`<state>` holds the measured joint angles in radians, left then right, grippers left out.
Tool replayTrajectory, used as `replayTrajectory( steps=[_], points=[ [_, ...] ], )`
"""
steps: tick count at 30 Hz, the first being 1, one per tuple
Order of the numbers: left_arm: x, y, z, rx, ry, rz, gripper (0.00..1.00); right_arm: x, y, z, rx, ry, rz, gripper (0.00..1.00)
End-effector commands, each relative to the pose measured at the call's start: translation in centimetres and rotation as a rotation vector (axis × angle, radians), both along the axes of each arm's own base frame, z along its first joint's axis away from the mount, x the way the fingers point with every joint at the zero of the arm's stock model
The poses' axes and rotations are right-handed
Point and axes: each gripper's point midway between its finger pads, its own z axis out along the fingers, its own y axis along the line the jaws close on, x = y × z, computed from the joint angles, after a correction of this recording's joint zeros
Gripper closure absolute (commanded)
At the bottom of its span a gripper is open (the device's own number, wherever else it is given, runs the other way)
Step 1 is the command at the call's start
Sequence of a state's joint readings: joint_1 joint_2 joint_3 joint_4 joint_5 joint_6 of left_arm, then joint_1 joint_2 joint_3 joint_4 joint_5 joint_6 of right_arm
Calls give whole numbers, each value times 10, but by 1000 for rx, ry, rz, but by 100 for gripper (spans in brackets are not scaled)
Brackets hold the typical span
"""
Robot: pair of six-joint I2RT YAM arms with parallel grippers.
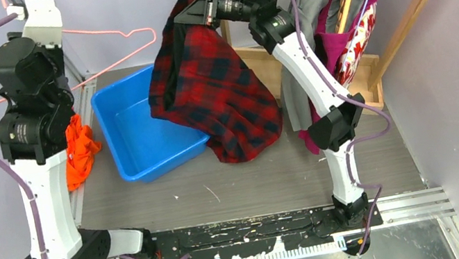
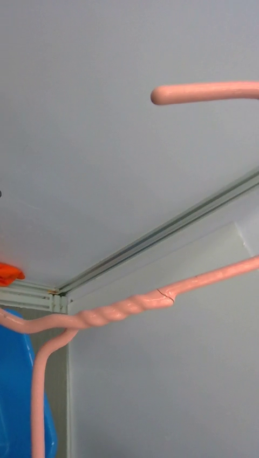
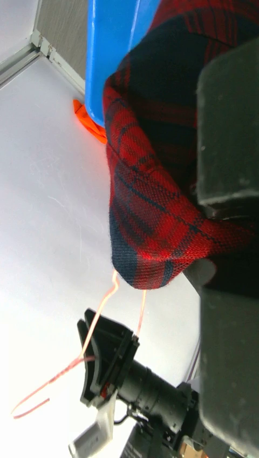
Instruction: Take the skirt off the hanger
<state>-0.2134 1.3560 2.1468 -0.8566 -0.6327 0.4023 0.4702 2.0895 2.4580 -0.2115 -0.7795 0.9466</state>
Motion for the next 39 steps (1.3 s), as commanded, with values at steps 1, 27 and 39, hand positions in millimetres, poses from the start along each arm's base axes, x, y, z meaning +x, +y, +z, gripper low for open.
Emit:
replayTrajectory(
  steps=[1,27,39],
  points=[
    [-20,14,45,-33,-172,68,100,-39,-9,52,40,-125,-15,99],
    [-31,28,32,7,-155,165,100,-222,34,137,264,-398,469,99],
    [-46,24,28,3,-169,130,100,-128,26,155,369,-453,143,99]
  ],
)
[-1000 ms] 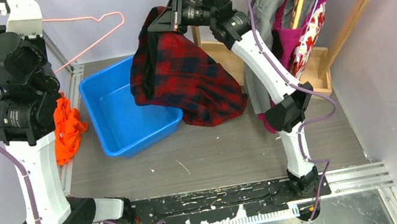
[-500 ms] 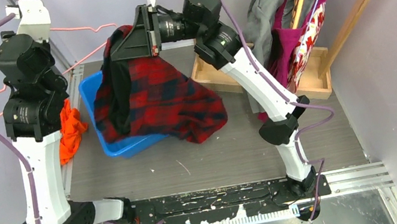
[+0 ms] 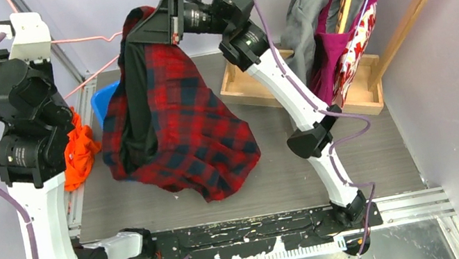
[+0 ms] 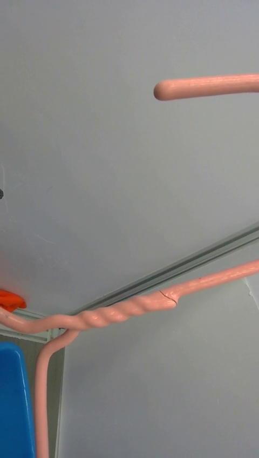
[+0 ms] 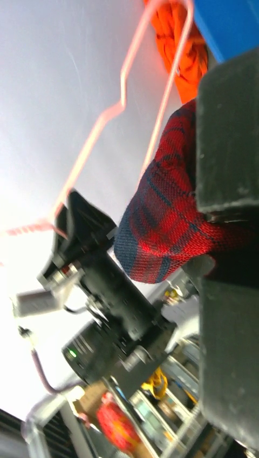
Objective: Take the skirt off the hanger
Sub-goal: Remove the skirt from the hanger, then place the skirt in the bin.
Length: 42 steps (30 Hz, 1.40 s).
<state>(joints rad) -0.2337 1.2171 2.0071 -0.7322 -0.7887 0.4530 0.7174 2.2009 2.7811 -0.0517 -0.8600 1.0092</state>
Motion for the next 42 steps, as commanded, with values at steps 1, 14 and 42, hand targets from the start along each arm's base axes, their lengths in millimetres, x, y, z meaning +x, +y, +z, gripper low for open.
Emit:
replayTrajectory(
  steps=[1,14,42],
  points=[
    [0,-2,13,-7,-71,-9,100,16,-52,77,245,-148,-215,99],
    [14,-12,2,-7,-43,-35,100,79,1,-4,140,89,-183,99],
    [18,-47,-53,-117,-1,-204,100,112,13,-332,-948,71,-479,99]
  ],
)
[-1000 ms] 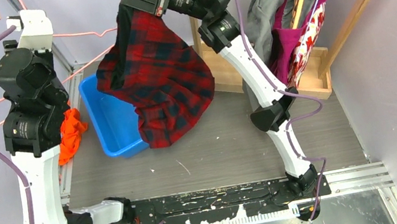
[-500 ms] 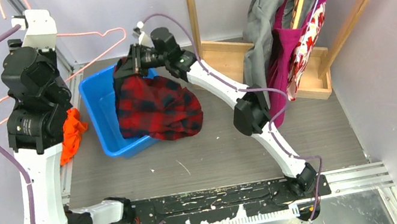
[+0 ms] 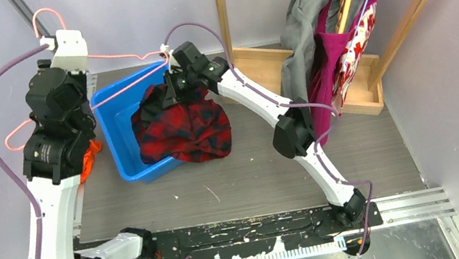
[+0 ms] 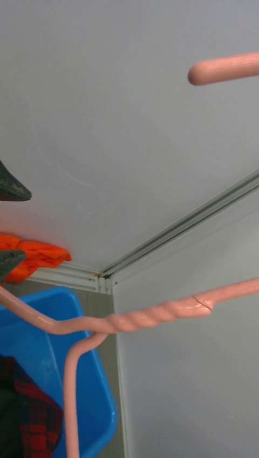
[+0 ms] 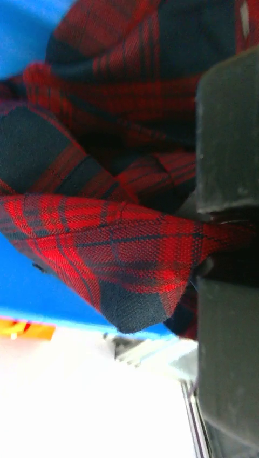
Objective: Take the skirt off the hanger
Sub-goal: Place the skirt in the bin.
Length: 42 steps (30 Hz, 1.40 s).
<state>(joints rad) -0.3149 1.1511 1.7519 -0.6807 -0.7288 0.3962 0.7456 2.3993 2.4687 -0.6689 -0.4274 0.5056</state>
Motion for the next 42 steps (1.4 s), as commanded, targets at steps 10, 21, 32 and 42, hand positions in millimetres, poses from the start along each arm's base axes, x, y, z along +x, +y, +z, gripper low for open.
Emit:
replayTrajectory(
  steps=[10,21,32,42],
  points=[
    [-18,-34,-31,-159,-31,-160,100,-31,-30,54,-408,-607,101,99],
    [-26,-51,-35,-96,-27,-221,100,-11,5,171,-318,-1075,-36,99],
    [-42,-35,-37,-66,-72,-187,100,-62,60,260,267,-1005,-27,99],
    [-39,-37,-34,-64,-77,-195,100,-73,93,147,167,-702,112,98]
  ],
)
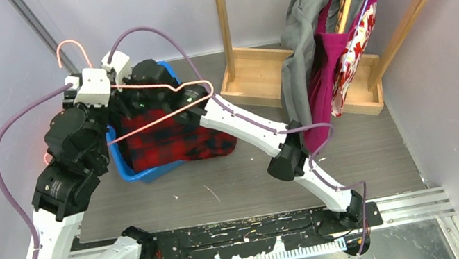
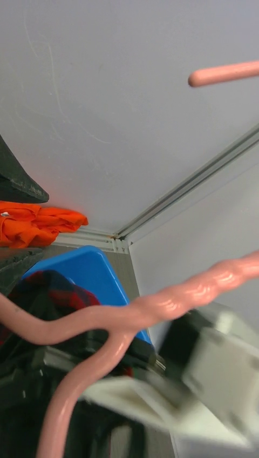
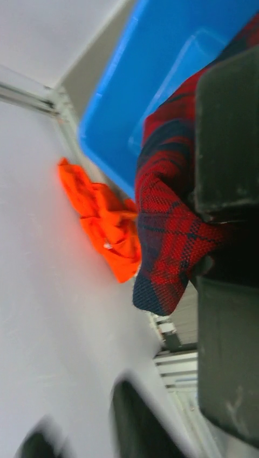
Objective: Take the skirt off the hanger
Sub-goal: Place the skirt in the bin.
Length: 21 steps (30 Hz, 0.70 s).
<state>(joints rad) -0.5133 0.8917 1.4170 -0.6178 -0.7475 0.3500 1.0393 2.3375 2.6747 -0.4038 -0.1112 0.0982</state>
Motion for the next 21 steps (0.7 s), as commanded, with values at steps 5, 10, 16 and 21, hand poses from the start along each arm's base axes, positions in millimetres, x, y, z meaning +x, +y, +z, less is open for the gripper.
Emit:
replayTrajectory(
  steps=[5,10,16,21],
  points=[
    [0,-2,19,-32,-72,-18,100,42,-34,-54,-178,35,-178,67],
    [2,-3,23,-27,-77,-18,100,67,-67,-39,-214,-21,-268,31],
    [4,0,23,-1,-72,3,100,86,-118,-7,-273,-130,-398,0],
    [7,-1,21,11,-65,7,100,100,-157,2,-285,-116,-448,0]
  ],
)
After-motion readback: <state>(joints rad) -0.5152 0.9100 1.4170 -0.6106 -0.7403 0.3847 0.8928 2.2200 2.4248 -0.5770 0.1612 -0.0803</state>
